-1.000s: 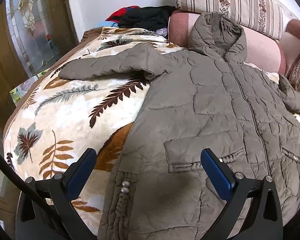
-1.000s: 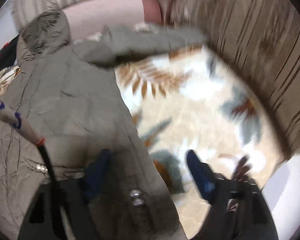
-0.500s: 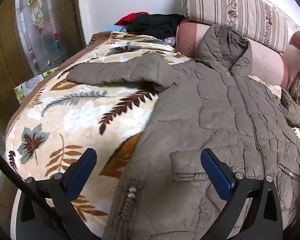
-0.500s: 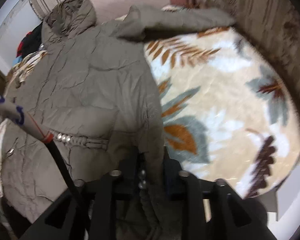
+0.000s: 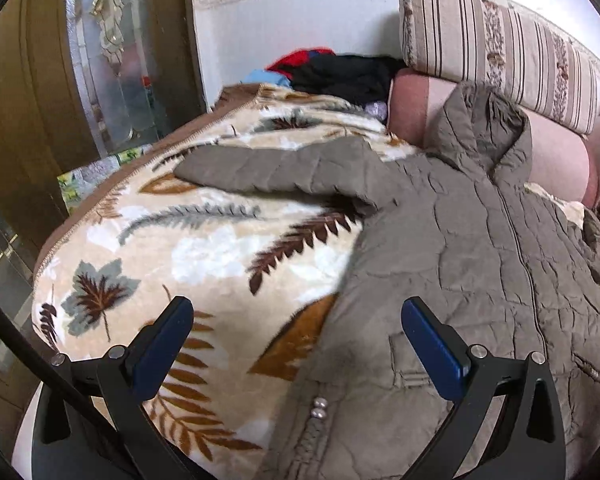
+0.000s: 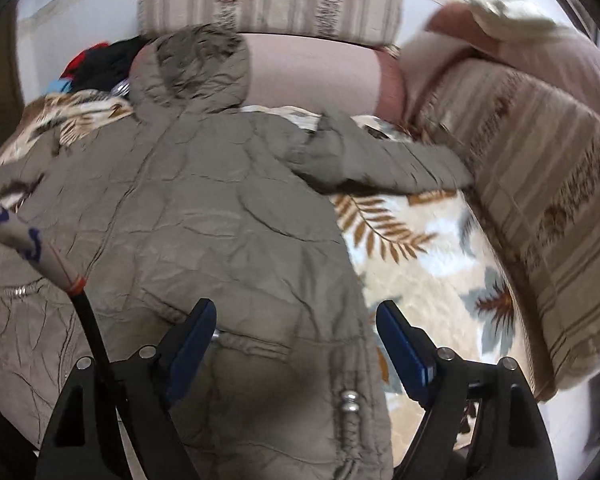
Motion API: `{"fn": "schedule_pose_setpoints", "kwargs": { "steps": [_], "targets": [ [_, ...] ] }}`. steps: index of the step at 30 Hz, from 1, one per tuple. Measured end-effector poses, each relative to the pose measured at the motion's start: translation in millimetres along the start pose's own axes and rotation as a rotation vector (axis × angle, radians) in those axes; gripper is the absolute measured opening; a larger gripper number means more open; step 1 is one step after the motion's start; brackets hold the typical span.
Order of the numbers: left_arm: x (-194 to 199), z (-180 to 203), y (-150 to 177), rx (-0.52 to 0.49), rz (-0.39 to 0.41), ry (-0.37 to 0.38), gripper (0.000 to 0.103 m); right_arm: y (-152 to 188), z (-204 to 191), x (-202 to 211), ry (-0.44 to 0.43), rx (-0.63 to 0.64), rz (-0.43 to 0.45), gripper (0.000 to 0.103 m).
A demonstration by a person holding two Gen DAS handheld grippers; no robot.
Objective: Fold large clothes
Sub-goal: 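Move the left tool to the jacket sleeve nearest it, then grasp the sleeve with the left tool and fold it across the jacket body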
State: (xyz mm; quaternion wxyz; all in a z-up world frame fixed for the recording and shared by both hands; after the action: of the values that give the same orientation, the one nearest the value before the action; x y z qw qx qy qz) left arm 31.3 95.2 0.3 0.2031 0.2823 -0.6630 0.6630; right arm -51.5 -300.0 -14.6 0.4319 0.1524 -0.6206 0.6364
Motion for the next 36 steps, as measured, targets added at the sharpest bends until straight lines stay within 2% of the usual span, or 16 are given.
{"fn": "schedule_pose_setpoints", "kwargs": {
  "steps": [5, 9, 12, 16, 18, 21, 26, 33, 36],
  "targets": [
    [0, -16, -14, 0.021, 0.026, -0.012, 0.103, -16, -23, 4, -0.049, 0.044, 0.018, 0.086],
    [-17, -45, -39, 0.088, -0.021, 0.017, 0.103, -40, -46, 7, -0.192, 0.032, 0.019, 0.086],
    [-35, -77, -69, 0.161, -0.046, 0.045, 0.103, -54, -71, 8, -0.297, 0.040, 0.027, 0.086],
    [-83, -127, -116, 0.269, -0.086, 0.075, 0.103, -52, -95, 8, -0.340, 0.066, 0.052, 0.086],
    [-109, -146, -130, 0.317, -0.109, 0.087, 0.103, -45, -102, 2, -0.348, 0.074, 0.034, 0.086],
    [-170, -179, -143, 0.447, -0.181, 0.156, 0.103, -37, -102, -10, -0.333, 0.074, -0.009, 0.086],
    [-252, -205, -128, 0.713, -0.277, 0.292, 0.103, -29, -87, -37, -0.281, 0.027, -0.083, 0.086],
    [-324, -199, -127, 0.761, -0.314, 0.293, 0.103, -30, -72, -65, -0.222, -0.027, -0.150, 0.086],
    [-337, -192, -139, 0.709, -0.302, 0.266, 0.102, -31, -73, -72, -0.209, -0.026, -0.166, 0.086]
  ]
}}
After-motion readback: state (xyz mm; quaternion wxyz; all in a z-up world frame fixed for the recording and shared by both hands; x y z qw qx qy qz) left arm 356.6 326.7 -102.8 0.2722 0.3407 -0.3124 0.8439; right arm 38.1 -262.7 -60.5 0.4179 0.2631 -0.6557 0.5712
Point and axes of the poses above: each gripper's, at about its wrist camera, not at the fingertips, and x roughly against the way its jaws point, z to its right, y to its underside, the point moved 1 cm from there along -x, roughly the way its jaws point, and after that the axes turned 2 degrees about z, right-handed, at the moved point
